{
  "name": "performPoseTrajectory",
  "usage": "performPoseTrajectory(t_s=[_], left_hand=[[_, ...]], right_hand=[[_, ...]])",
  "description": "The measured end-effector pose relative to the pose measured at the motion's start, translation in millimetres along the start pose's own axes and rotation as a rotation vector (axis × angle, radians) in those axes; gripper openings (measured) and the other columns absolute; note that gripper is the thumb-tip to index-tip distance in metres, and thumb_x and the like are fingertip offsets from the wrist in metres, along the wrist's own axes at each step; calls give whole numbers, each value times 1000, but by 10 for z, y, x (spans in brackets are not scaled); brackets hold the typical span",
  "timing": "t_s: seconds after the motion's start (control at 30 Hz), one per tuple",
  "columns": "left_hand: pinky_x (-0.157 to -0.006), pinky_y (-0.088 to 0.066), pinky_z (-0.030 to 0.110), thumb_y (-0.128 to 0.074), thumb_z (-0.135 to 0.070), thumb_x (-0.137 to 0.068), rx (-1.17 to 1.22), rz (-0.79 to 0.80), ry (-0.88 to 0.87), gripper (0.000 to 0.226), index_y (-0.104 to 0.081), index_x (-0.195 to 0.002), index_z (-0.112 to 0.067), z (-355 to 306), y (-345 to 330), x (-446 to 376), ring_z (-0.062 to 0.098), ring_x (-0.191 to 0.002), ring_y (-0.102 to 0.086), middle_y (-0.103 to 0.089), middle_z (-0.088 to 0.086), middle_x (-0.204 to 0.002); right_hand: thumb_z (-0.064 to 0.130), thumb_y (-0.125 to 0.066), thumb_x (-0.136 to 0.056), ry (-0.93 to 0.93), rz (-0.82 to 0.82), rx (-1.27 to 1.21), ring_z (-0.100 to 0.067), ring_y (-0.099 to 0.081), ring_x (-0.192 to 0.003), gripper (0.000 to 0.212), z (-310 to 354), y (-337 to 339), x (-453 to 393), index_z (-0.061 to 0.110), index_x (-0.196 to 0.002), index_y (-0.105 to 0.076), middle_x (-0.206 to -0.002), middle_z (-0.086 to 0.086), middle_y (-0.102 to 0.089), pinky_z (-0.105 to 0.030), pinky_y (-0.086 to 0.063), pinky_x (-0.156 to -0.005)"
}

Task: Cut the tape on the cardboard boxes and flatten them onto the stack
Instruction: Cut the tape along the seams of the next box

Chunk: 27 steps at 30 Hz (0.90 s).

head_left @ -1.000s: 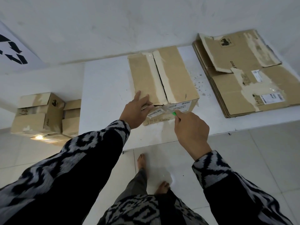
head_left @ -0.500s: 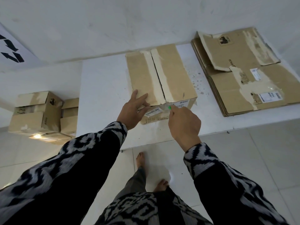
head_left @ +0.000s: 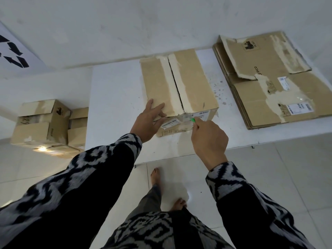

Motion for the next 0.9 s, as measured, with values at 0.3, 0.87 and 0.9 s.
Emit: performPoseTrajectory(t_s=[0.3, 0.87, 0.9], left_hand=[[-105, -32, 23, -59, -24, -98, 1, 21, -4, 49, -47, -144, -13, -2, 1, 13, 16, -151, -14, -63, -19, -109], [-111, -28, 26, -66, -32, -93, 8, 108, 53, 21, -49, -104, -31, -77, 0, 3, 11, -151, -7, -40, -9, -153], [-111, -27, 26, -66, -31, -93, 11, 105, 54, 21, -49, -104, -31, -81, 4, 4, 11, -151, -7, -40, -9, -153]], right_hand=[[35, -31, -106, 18, -28, -10, -16, -47, -69, 36, -77, 76, 86, 35, -132, -57, -83, 4, -49, -25, -28, -50], [32, -33, -105, -315, 186, -898, -16, -41, -55, 34, -655, -317, 180, 25, -111, -66, -72, 1, -59, -27, -34, -54], [32, -33, -105, -312, 180, -895, -15, -40, -54, 34, -654, -309, 162, 24, -111, -66, -72, 1, -59, -27, -33, -53]])
Point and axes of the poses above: each hand's wrist, its own x-axis away from the middle knuckle, its own y-axis out of the back of the hand, z = x × y, the point moved 7 cm from there along -x, towards the middle knuckle
